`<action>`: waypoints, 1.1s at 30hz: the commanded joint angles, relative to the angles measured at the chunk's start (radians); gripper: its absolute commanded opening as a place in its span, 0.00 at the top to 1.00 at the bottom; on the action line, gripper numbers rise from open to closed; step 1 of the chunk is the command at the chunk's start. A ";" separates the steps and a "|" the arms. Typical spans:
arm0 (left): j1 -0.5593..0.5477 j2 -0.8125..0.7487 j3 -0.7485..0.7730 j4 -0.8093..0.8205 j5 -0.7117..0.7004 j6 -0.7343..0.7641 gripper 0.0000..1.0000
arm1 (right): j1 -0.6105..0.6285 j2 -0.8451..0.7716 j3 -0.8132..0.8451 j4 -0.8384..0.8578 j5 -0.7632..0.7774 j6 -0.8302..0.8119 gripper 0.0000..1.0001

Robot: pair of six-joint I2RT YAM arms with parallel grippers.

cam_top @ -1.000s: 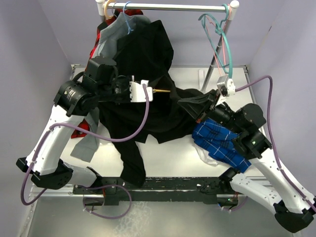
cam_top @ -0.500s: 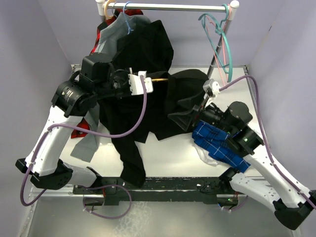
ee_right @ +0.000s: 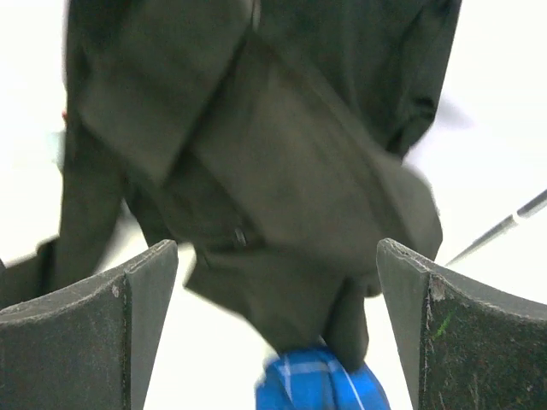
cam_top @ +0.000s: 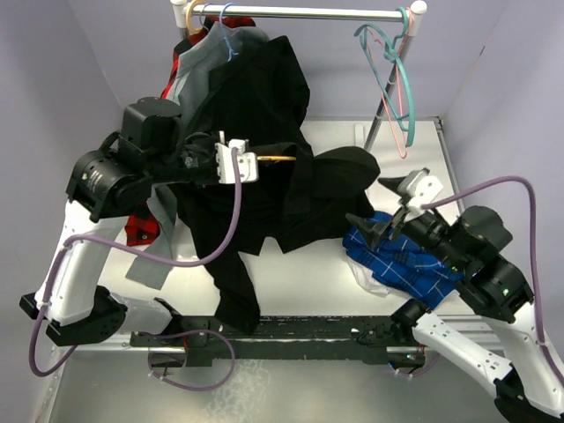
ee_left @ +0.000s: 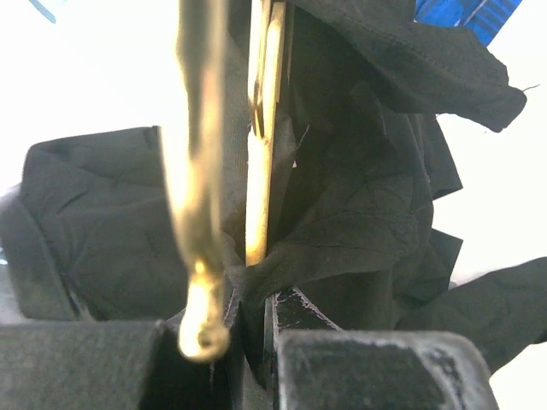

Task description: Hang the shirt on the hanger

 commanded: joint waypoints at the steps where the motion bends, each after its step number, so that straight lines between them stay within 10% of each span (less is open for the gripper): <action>1: 0.001 -0.042 0.124 0.049 0.058 0.019 1.00 | 0.005 -0.041 -0.007 -0.311 -0.012 -0.328 0.00; 8: 0.001 -0.039 0.195 0.049 0.104 0.005 1.00 | 0.005 -0.136 -0.156 -0.322 0.114 -0.375 0.00; 22: 0.001 -0.065 0.205 0.058 0.109 -0.002 1.00 | 0.005 -0.105 -0.503 0.394 0.205 -0.384 0.10; 24: 0.001 -0.064 0.207 0.067 0.102 -0.006 1.00 | 0.003 -0.036 -0.502 0.425 0.177 -0.369 0.28; 27: 0.001 -0.059 0.217 0.083 0.094 -0.020 1.00 | 0.003 0.031 -0.501 0.447 0.128 -0.340 0.97; 33: 0.002 -0.037 0.255 0.121 0.069 -0.052 1.00 | 0.003 0.058 -0.539 0.367 0.085 -0.285 1.00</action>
